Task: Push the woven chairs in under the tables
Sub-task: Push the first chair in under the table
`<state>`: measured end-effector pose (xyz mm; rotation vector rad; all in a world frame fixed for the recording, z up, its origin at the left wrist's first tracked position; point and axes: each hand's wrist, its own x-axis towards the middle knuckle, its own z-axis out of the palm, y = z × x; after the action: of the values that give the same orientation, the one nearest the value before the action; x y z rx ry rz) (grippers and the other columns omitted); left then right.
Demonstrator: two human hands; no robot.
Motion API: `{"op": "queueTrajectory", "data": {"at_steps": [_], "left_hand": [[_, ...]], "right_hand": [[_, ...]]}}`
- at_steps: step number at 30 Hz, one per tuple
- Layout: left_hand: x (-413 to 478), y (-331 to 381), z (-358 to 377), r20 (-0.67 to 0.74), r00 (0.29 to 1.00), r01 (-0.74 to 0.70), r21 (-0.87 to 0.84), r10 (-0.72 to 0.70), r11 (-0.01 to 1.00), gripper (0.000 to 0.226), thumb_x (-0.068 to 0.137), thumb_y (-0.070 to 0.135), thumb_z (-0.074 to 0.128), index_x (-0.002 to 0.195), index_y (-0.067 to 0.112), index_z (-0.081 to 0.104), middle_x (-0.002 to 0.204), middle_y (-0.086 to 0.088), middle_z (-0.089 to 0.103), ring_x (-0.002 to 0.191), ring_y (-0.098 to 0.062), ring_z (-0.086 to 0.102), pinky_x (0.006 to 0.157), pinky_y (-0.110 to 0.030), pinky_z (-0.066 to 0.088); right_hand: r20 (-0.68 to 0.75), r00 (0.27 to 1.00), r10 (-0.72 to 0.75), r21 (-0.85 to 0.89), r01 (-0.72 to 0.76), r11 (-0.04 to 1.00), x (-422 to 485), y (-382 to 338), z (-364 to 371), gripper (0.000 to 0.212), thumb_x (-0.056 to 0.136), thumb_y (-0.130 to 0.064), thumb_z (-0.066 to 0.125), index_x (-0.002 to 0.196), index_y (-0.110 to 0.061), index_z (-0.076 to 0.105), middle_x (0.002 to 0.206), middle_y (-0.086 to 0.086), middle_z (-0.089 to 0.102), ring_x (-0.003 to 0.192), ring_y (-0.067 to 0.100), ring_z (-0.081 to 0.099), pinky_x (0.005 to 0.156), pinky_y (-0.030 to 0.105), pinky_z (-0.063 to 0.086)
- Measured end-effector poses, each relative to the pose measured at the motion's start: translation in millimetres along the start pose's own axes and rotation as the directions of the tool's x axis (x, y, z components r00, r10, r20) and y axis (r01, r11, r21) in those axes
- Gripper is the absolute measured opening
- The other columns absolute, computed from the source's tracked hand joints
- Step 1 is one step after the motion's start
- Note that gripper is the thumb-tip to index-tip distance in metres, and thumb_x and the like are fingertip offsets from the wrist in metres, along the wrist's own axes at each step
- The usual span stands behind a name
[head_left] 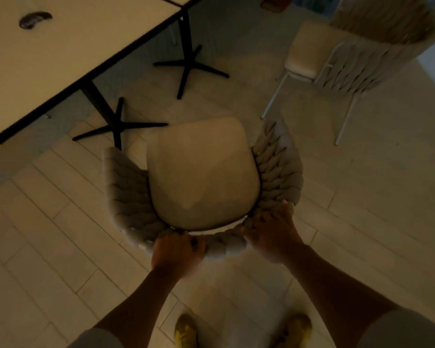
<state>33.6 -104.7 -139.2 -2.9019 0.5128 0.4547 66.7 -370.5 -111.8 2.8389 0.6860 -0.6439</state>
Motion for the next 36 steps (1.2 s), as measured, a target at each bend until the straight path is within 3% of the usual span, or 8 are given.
{"op": "queueTrajectory", "data": {"at_steps": [3,6,8,12,23,28,31,36], "left_hand": [[6.4,20.4,-7.6,0.031,0.989,0.149,-0.066,-0.147,0.987,0.023,0.077,0.044,0.072,0.074,0.022,0.066,0.059,0.0,0.06,0.048,-0.028,0.059,0.043,-0.029,0.043],[17.8,44.5,-7.7,0.009,0.958,0.285,-0.141,-0.286,0.948,0.041,0.09,0.058,0.042,0.087,0.028,0.069,0.074,0.004,0.068,0.066,-0.024,0.067,0.052,-0.028,0.046],[20.8,58.6,-11.9,0.036,0.953,0.301,-0.152,-0.299,0.941,0.028,0.088,0.052,0.054,0.079,0.029,0.068,0.068,0.004,0.067,0.058,-0.023,0.066,0.049,-0.031,0.053],[35.1,89.4,-28.3,0.062,0.96,0.28,-0.138,-0.274,0.95,0.026,0.09,0.048,0.05,0.088,0.026,0.063,0.071,0.001,0.065,0.062,-0.028,0.065,0.057,-0.035,0.056],[93.6,147.6,-54.4,0.095,0.929,0.371,-0.203,-0.359,0.906,0.034,0.096,0.049,0.04,0.107,0.021,0.056,0.085,-0.006,0.065,0.072,-0.031,0.064,0.06,-0.035,0.043],[141.1,167.1,-76.0,0.077,0.933,0.36,-0.266,-0.352,0.894,0.023,0.085,0.037,0.063,0.077,0.017,0.06,0.058,-0.005,0.058,0.049,-0.027,0.057,0.05,-0.03,0.039],[150.4,165.6,-69.8,0.051,0.946,0.324,-0.218,-0.321,0.92,0.032,0.089,0.042,0.04,0.088,0.018,0.061,0.068,-0.007,0.061,0.061,-0.03,0.061,0.054,-0.033,0.039],[149.2,171.2,-77.5,0.082,0.941,0.338,-0.26,-0.328,0.905,0.028,0.097,0.045,0.048,0.1,0.02,0.059,0.08,-0.005,0.065,0.07,-0.029,0.065,0.06,-0.033,0.044]], "right_hand": [[-0.197,0.98,0.004,0.131,0.022,0.991,2.2,24.8,24.7,0.029,0.094,-0.047,0.05,0.084,-0.028,0.07,0.082,-0.004,0.062,0.105,0.03,0.06,0.12,0.062,-0.007],[-0.197,0.976,0.089,0.308,-0.024,0.951,9.8,48.8,28.1,0.032,0.09,-0.049,0.053,0.084,-0.027,0.074,0.098,-0.005,0.064,0.13,0.027,0.05,0.122,0.05,-0.019],[-0.147,0.984,0.105,0.388,-0.04,0.921,13.5,64.8,22.5,0.048,0.088,-0.055,0.038,0.088,-0.026,0.076,0.115,-0.006,0.064,0.146,0.024,0.031,0.123,0.049,-0.02],[-0.145,0.989,0.032,0.341,0.02,0.94,21.5,105.2,19.6,0.054,0.086,-0.055,0.031,0.086,-0.025,0.076,0.111,-0.005,0.066,0.148,0.024,0.028,0.123,0.05,-0.019],[-0.459,0.888,-0.012,0.246,0.141,0.959,68.6,186.7,20.9,0.014,0.079,-0.033,0.07,0.071,-0.028,0.08,0.083,-0.014,0.076,0.118,0.015,0.06,0.122,0.055,0.02],[-0.433,0.898,-0.084,0.161,0.168,0.973,104.8,238.7,-1.8,0.014,0.082,-0.034,0.074,0.071,-0.027,0.079,0.082,-0.013,0.075,0.106,0.016,0.062,0.121,0.053,0.024],[-0.428,0.898,-0.102,0.15,0.182,0.972,113.0,247.9,-4.0,0.024,0.085,-0.037,0.069,0.066,-0.024,0.077,0.074,-0.013,0.071,0.097,0.014,0.062,0.119,0.051,0.026],[-0.399,0.907,-0.134,0.152,0.209,0.966,113.4,252.8,-9.9,0.023,0.082,-0.036,0.066,0.063,-0.026,0.074,0.072,-0.015,0.067,0.101,0.011,0.06,0.12,0.05,0.024]]}}
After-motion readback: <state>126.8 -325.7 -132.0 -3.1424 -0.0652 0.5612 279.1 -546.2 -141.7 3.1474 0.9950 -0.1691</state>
